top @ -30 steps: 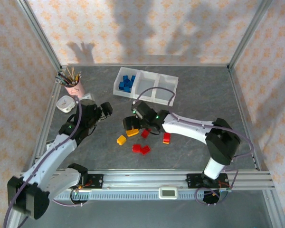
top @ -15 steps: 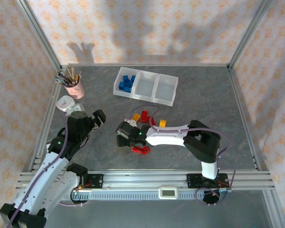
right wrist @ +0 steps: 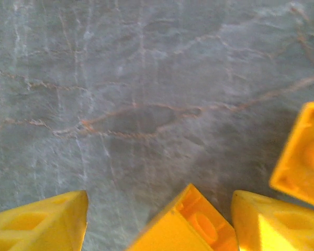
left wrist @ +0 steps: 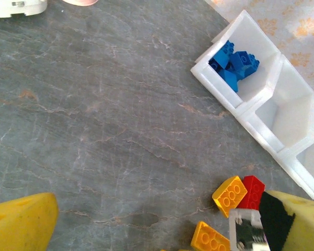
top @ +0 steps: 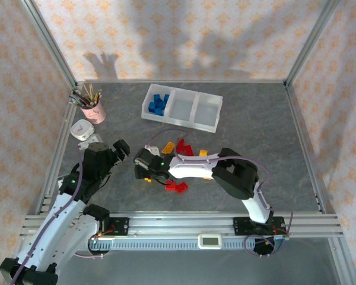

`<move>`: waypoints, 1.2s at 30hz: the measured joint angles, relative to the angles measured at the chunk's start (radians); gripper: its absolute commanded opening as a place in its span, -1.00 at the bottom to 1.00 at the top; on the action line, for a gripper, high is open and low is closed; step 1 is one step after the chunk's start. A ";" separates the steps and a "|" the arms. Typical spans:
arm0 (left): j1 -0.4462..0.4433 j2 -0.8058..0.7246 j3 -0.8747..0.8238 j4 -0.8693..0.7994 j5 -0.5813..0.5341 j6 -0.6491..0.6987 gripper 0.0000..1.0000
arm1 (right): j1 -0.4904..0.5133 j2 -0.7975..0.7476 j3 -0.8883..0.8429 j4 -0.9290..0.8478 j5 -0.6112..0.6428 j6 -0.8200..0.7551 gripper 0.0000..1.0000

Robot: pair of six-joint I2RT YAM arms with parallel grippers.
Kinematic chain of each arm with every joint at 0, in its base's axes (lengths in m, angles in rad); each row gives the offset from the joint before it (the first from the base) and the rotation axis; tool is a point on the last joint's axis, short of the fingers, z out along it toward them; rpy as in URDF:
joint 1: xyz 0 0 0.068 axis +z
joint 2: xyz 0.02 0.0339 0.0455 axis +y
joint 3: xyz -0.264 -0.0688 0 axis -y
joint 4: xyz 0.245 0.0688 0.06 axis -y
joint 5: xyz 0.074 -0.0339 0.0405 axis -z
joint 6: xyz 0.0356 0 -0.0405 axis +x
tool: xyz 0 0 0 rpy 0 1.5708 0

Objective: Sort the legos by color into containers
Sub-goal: Pick up the lego from the bottom-center of the table, then place the lego in the container.

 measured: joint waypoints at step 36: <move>0.000 -0.013 0.065 -0.008 0.066 -0.014 0.99 | -0.054 -0.154 0.089 -0.193 0.223 -0.162 -0.42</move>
